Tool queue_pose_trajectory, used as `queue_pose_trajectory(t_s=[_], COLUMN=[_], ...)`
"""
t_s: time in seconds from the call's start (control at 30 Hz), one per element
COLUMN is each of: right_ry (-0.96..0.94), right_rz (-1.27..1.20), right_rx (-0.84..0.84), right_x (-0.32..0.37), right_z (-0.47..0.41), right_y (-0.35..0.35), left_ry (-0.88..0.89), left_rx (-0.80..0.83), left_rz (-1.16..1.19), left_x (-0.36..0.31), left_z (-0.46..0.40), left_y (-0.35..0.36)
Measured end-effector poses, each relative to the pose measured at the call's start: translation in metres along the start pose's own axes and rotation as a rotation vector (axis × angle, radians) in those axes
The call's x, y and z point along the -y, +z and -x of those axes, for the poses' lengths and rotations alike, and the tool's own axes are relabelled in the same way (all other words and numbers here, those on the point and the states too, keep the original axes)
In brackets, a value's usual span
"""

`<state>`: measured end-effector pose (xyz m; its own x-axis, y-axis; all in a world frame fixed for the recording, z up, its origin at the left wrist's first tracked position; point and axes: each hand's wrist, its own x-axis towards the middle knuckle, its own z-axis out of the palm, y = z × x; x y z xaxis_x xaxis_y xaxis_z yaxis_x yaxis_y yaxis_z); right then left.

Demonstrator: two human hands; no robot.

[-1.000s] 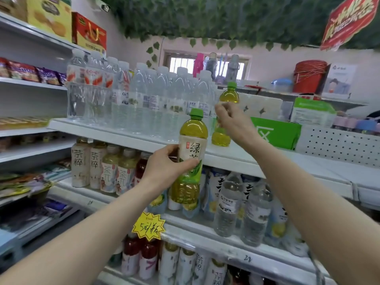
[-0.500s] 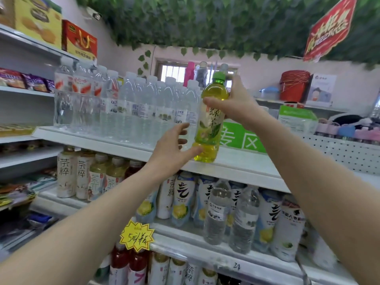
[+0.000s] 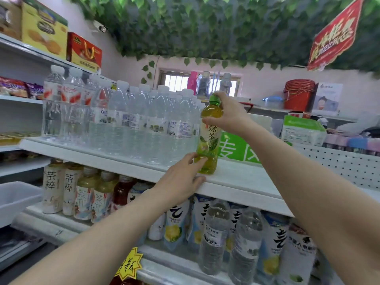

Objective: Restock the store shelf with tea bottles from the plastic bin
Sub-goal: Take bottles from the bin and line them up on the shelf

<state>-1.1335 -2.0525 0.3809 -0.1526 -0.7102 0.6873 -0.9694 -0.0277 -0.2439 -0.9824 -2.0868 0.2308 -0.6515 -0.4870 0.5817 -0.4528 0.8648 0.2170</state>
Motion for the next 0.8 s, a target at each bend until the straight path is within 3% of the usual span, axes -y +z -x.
queue_pose_trajectory(t_s=[0.33, 0.57, 0.8], right_ry=[-0.092, -0.117, -0.094], right_rz=[0.083, 0.11, 0.29], right_rx=[-0.044, -0.068, -0.078], right_x=[-0.023, -0.023, -0.012], right_z=[-0.013, -0.001, 0.052], right_y=[0.019, 0.021, 0.016], left_ry=[-0.082, -0.067, -0.006], left_rx=[0.033, 0.04, 0.005], left_rz=[-0.083, -0.073, -0.061], left_x=[-0.006, -0.003, 0.001], left_z=[-0.021, -0.02, 0.021], left_y=[0.008, 0.002, -0.022])
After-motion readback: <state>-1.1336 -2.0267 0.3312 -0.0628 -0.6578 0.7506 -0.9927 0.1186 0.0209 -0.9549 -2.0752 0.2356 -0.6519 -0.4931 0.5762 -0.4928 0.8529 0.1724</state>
